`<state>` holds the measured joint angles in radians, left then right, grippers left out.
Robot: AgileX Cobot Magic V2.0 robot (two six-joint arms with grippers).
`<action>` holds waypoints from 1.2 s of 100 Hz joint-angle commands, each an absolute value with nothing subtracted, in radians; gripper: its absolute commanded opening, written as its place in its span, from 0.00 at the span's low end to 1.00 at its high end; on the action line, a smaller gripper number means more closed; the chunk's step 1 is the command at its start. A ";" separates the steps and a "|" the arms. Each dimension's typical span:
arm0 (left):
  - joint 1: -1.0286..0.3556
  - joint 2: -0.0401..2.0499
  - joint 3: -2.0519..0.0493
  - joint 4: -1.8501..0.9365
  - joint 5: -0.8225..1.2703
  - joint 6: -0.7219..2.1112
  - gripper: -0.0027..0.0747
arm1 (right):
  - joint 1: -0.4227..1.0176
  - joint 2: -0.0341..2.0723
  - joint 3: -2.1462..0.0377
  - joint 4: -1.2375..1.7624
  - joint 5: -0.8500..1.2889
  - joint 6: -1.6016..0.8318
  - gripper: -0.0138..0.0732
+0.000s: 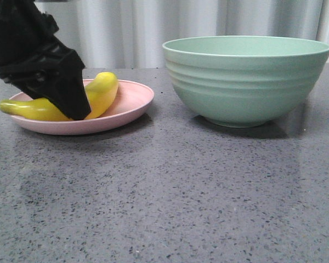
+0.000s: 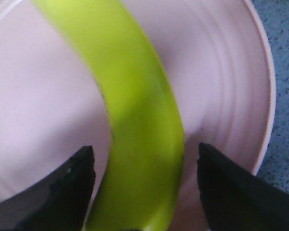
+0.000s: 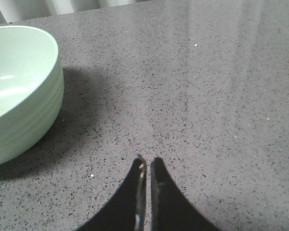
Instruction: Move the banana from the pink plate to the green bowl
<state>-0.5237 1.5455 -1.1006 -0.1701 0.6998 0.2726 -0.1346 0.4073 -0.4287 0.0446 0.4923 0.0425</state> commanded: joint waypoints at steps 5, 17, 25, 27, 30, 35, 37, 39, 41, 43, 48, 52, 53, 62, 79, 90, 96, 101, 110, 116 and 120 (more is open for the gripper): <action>-0.529 1.532 -1.132 -0.179 0.656 0.275 0.56 | -0.139 0.421 -0.463 0.043 0.409 0.031 0.08; -0.529 1.534 -1.132 -0.179 0.654 0.275 0.50 | -0.139 0.421 -0.463 0.043 0.418 0.031 0.08; -0.529 1.534 -1.132 -0.179 0.656 0.275 0.35 | -0.139 0.421 -0.463 0.043 0.422 0.031 0.08; -0.529 1.534 -1.132 -0.179 0.657 0.275 0.31 | -0.139 0.421 -0.463 0.043 0.422 0.031 0.08; -0.529 1.534 -1.132 -0.179 0.657 0.275 0.25 | -0.139 0.421 -0.463 0.043 0.419 0.031 0.08; -0.529 1.534 -1.132 -0.179 0.660 0.275 0.15 | -0.139 0.421 -0.463 0.043 0.419 0.031 0.08; -0.529 1.534 -1.132 -0.179 0.660 0.275 0.11 | -0.139 0.421 -0.463 0.043 0.419 0.031 0.08; -0.529 1.534 -1.132 -0.179 0.660 0.275 0.07 | -0.139 0.421 -0.463 0.043 0.419 0.031 0.08; -0.529 1.534 -1.132 -0.179 0.660 0.275 0.03 | -0.139 0.421 -0.463 0.043 0.419 0.031 0.08; -0.529 1.534 -1.132 -0.178 0.660 0.275 0.01 | -0.139 0.421 -0.463 0.043 0.419 0.031 0.08; -0.529 1.534 -1.134 -0.173 0.660 0.275 0.01 | -0.139 0.421 -0.463 0.043 0.419 0.031 0.08; -0.529 1.534 -1.135 -0.171 0.662 0.275 0.01 | -0.136 0.421 -0.465 0.043 0.427 0.031 0.08; -0.529 1.532 -1.134 -0.171 0.664 0.275 0.01 | -0.136 0.421 -0.465 0.043 0.429 0.031 0.08; -0.529 1.529 -1.158 -0.169 0.692 0.275 0.01 | -0.118 0.421 -0.476 0.043 0.460 0.031 0.08; -0.537 1.507 -1.256 -0.171 0.796 0.275 0.01 | -0.067 0.463 -0.561 0.043 0.583 0.021 0.09; -0.570 1.471 -1.286 -0.171 0.810 0.279 0.01 | -0.014 0.515 -0.642 0.066 0.657 0.000 0.21; -0.600 1.448 -1.291 -0.171 0.810 0.284 0.01 | 0.016 0.546 -0.684 0.092 0.690 0.000 0.32; -0.626 1.430 -1.291 -0.171 0.810 0.284 0.01 | 0.048 0.575 -0.718 0.115 0.706 0.000 0.43; -0.677 1.403 -1.291 -0.171 0.810 0.284 0.01 | 0.095 0.631 -0.778 0.171 0.722 0.000 0.54; -0.707 1.388 -1.291 -0.171 0.810 0.284 0.01 | 0.130 0.669 -0.817 0.223 0.726 0.000 0.58; -0.728 1.375 -1.291 -0.175 0.810 0.284 0.01 | 0.155 0.693 -0.839 0.252 0.726 0.000 0.58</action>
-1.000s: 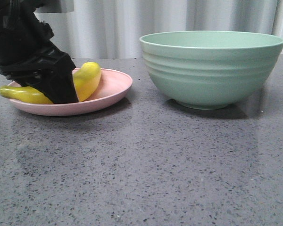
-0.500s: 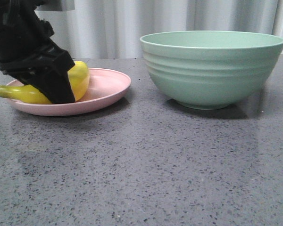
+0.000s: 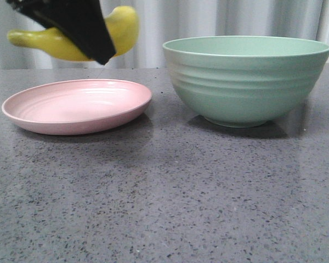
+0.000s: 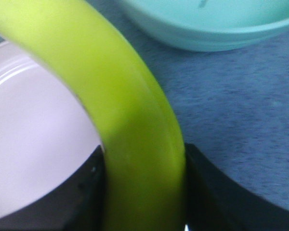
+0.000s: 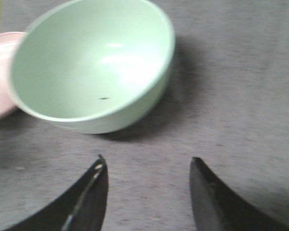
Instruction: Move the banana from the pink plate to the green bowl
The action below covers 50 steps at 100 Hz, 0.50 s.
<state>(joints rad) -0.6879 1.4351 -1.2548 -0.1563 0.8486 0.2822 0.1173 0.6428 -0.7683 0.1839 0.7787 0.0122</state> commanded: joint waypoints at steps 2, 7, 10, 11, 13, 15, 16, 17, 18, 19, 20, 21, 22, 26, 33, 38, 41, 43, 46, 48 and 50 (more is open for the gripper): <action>-0.739 1.370 -1.291 -0.177 0.810 0.284 0.01 | 0.168 0.702 -0.853 0.266 0.726 0.000 0.58; -0.765 1.360 -1.291 -0.191 0.810 0.284 0.01 | 0.199 0.738 -0.883 0.295 0.726 0.000 0.58; -0.779 1.352 -1.291 -0.200 0.810 0.284 0.01 | 0.217 0.756 -0.905 0.308 0.722 0.000 0.58; -0.786 1.349 -1.291 -0.206 0.812 0.284 0.01 | 0.221 0.761 -0.909 0.311 0.722 0.000 0.58; -0.796 1.344 -1.291 -0.212 0.814 0.284 0.01 | 0.235 0.776 -0.922 0.316 0.718 0.000 0.58; -0.804 1.339 -1.291 -0.219 0.816 0.284 0.01 | 0.248 0.792 -0.934 0.322 0.717 0.000 0.58; -0.811 1.337 -1.291 -0.222 0.816 0.284 0.01 | 0.257 0.797 -0.939 0.324 0.716 0.000 0.58; -0.815 1.336 -1.291 -0.221 0.816 0.284 0.01 | 0.265 0.813 -0.947 0.328 0.713 0.000 0.58; -0.822 1.334 -1.291 -0.223 0.817 0.284 0.01 | 0.265 0.813 -0.951 0.328 0.711 0.000 0.58; -0.826 1.331 -1.291 -0.223 0.817 0.284 0.01 | 0.273 0.823 -0.959 0.331 0.711 0.000 0.58; -0.833 1.329 -1.291 -0.223 0.817 0.284 0.01 | 0.278 0.828 -0.963 0.331 0.708 0.000 0.58; -0.837 1.329 -1.291 -0.223 0.817 0.284 0.01 | 0.286 0.838 -0.967 0.334 0.706 0.000 0.58; -0.841 1.324 -1.291 -0.223 0.817 0.284 0.01 | 0.290 0.843 -0.975 0.334 0.706 0.000 0.58; -0.862 1.319 -1.291 -0.226 0.817 0.284 0.01 | 0.312 0.874 -0.996 0.336 0.692 0.000 0.58; -0.892 1.315 -1.291 -0.232 0.819 0.284 0.01 | 0.344 0.933 -1.028 0.356 0.664 0.000 0.58; -0.908 1.315 -1.291 -0.234 0.825 0.284 0.01 | 0.360 0.974 -1.048 0.368 0.642 0.000 0.58; -0.918 1.315 -1.291 -0.234 0.825 0.284 0.01 | 0.366 0.996 -1.059 0.382 0.626 0.000 0.58; -0.922 1.315 -1.291 -0.234 0.825 0.284 0.01 | 0.371 1.014 -1.067 0.390 0.621 0.000 0.58; -0.930 1.315 -1.291 -0.234 0.825 0.284 0.01 | 0.373 1.036 -1.077 0.404 0.612 0.000 0.58; -0.934 1.315 -1.291 -0.236 0.825 0.284 0.01 | 0.376 1.059 -1.087 0.416 0.608 0.000 0.58; -0.936 1.315 -1.291 -0.236 0.825 0.284 0.01 | 0.378 1.070 -1.092 0.426 0.605 0.000 0.58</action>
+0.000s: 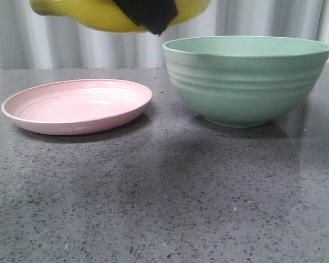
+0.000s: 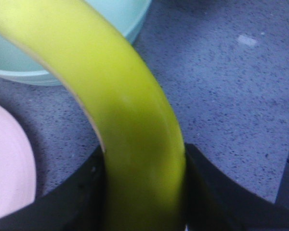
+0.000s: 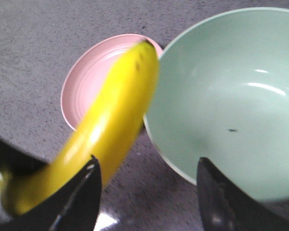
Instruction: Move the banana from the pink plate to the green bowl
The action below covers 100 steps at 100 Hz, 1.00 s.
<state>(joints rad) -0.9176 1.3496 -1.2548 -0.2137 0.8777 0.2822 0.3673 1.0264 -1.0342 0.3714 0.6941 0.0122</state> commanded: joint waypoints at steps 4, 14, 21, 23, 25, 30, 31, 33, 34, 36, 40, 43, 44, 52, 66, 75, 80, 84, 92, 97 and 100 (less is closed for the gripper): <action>-0.939 1.315 -1.291 -0.236 0.825 0.284 0.01 | 0.378 1.101 -1.107 0.461 0.603 0.000 0.58; -0.939 1.315 -1.291 -0.239 0.825 0.284 0.01 | 0.378 1.168 -1.142 0.526 0.603 0.000 0.58; -0.939 1.315 -1.291 -0.239 0.825 0.284 0.01 | 0.378 1.208 -1.161 0.555 0.599 0.000 0.58; -0.939 1.315 -1.291 -0.239 0.825 0.284 0.01 | 0.378 1.219 -1.163 0.561 0.595 0.000 0.58; -0.939 1.315 -1.291 -0.239 0.825 0.284 0.01 | 0.378 1.229 -1.168 0.566 0.590 0.000 0.58; -0.939 1.315 -1.291 -0.239 0.825 0.284 0.01 | 0.378 1.252 -1.173 0.568 0.578 0.000 0.57; -0.939 1.315 -1.291 -0.239 0.825 0.284 0.01 | 0.378 1.258 -1.176 0.570 0.574 0.000 0.57; -0.939 1.315 -1.291 -0.239 0.825 0.284 0.01 | 0.378 1.263 -1.178 0.570 0.569 0.000 0.57; -0.939 1.315 -1.291 -0.239 0.825 0.284 0.01 | 0.378 1.270 -1.179 0.570 0.567 0.000 0.57; -0.939 1.315 -1.291 -0.239 0.828 0.284 0.01 | 0.378 1.276 -1.182 0.570 0.567 0.000 0.57; -0.939 1.315 -1.291 -0.241 0.829 0.284 0.01 | 0.378 1.293 -1.188 0.573 0.562 0.000 0.57; -0.939 1.315 -1.291 -0.245 0.834 0.284 0.01 | 0.378 1.301 -1.192 0.578 0.562 0.000 0.57; -0.939 1.315 -1.289 -0.248 0.836 0.284 0.01 | 0.378 1.309 -1.193 0.581 0.562 0.000 0.57; -0.939 1.315 -1.287 -0.259 0.857 0.284 0.01 | 0.378 1.321 -1.199 0.592 0.565 0.000 0.57; -0.939 1.315 -1.271 -0.259 0.863 0.284 0.01 | 0.378 1.326 -1.199 0.592 0.567 0.000 0.55; -0.939 1.315 -1.261 -0.259 0.847 0.284 0.01 | 0.378 1.326 -1.199 0.592 0.569 0.000 0.47; -0.939 1.315 -1.260 -0.259 0.842 0.284 0.01 | 0.378 1.326 -1.199 0.592 0.572 0.000 0.38; -0.939 1.315 -1.259 -0.259 0.837 0.284 0.01 | 0.378 1.326 -1.199 0.592 0.572 0.000 0.32; -0.939 1.315 -1.259 -0.259 0.825 0.284 0.05 | 0.378 1.326 -1.199 0.592 0.572 0.000 0.20; -0.939 1.315 -1.259 -0.259 0.822 0.284 0.13 | 0.378 1.326 -1.199 0.592 0.572 0.000 0.14; -0.936 1.315 -1.259 -0.259 0.822 0.284 0.21 | 0.378 1.326 -1.199 0.592 0.572 0.000 0.12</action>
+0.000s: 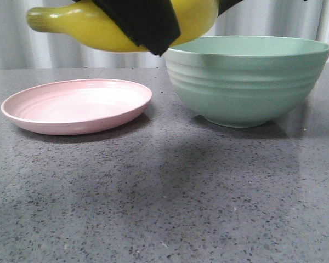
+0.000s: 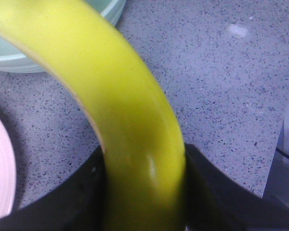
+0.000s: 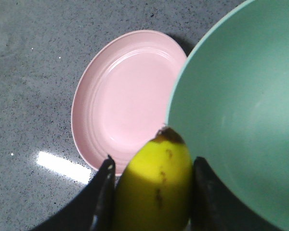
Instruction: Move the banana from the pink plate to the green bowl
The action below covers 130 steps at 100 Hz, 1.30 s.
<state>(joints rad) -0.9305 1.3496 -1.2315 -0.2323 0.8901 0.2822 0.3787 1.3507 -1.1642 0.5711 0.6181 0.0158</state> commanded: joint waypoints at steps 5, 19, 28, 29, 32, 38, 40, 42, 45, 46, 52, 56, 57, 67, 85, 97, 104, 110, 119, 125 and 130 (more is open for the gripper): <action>-0.936 1.315 -1.259 -0.259 0.822 0.284 0.34 | 0.378 1.326 -1.199 0.592 0.572 0.000 0.09; -0.936 1.315 -1.259 -0.257 0.825 0.260 0.65 | 0.375 1.326 -1.199 0.592 0.538 0.000 0.08; -0.936 1.311 -1.259 -0.257 0.831 0.253 0.67 | 0.361 1.326 -1.204 0.571 0.491 0.000 0.08; -0.936 1.311 -1.259 -0.257 0.833 0.251 0.67 | 0.359 1.326 -1.204 0.568 0.485 0.000 0.08; -0.936 1.308 -1.261 -0.257 0.838 0.247 0.67 | 0.347 1.328 -1.208 0.558 0.471 0.000 0.08; -0.936 1.301 -1.261 -0.257 0.845 0.238 0.67 | 0.317 1.328 -1.221 0.554 0.438 0.000 0.08; -0.936 1.300 -1.261 -0.257 0.846 0.238 0.67 | 0.309 1.328 -1.221 0.552 0.431 0.000 0.08; -0.936 1.295 -1.261 -0.257 0.848 0.238 0.67 | 0.297 1.328 -1.224 0.552 0.416 0.000 0.08; -0.936 1.291 -1.261 -0.257 0.848 0.238 0.67 | 0.282 1.328 -1.229 0.552 0.388 0.000 0.08; -0.936 1.291 -1.261 -0.257 0.848 0.238 0.67 | 0.273 1.328 -1.229 0.547 0.382 0.000 0.08; -0.936 1.284 -1.261 -0.259 0.848 0.236 0.67 | 0.243 1.328 -1.230 0.517 0.329 0.000 0.08; -0.936 1.279 -1.261 -0.259 0.848 0.234 0.67 | 0.224 1.330 -1.230 0.485 0.301 0.000 0.08; -0.936 1.277 -1.261 -0.259 0.848 0.234 0.67 | 0.218 1.333 -1.230 0.474 0.291 0.000 0.08; -0.936 1.270 -1.261 -0.259 0.848 0.234 0.67 | 0.180 1.342 -1.230 0.435 0.236 0.000 0.08; -0.936 1.270 -1.261 -0.260 0.852 0.232 0.67 | 0.143 1.375 -1.230 0.421 0.165 0.000 0.08; -0.936 1.270 -1.261 -0.260 0.852 0.232 0.67 | 0.141 1.400 -1.230 0.392 0.160 0.000 0.08; -0.936 1.270 -1.261 -0.260 0.852 0.232 0.67 | 0.141 1.417 -1.230 0.383 0.160 0.000 0.08; -0.936 1.270 -1.261 -0.260 0.852 0.232 0.67 | 0.137 1.435 -1.230 0.377 0.162 0.000 0.10; -0.936 1.270 -1.261 -0.260 0.852 0.232 0.67 | 0.137 1.451 -1.230 0.369 0.170 0.000 0.21; -0.936 1.270 -1.261 -0.260 0.852 0.232 0.67 | 0.137 1.461 -1.230 0.353 0.176 0.000 0.34; -0.936 1.270 -1.261 -0.260 0.852 0.232 0.67 | 0.137 1.464 -1.230 0.340 0.179 0.000 0.45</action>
<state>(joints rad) -0.9308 1.3011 -1.2336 -0.2373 0.8919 0.2404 0.1451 1.4936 -1.1940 0.3604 0.2430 0.0000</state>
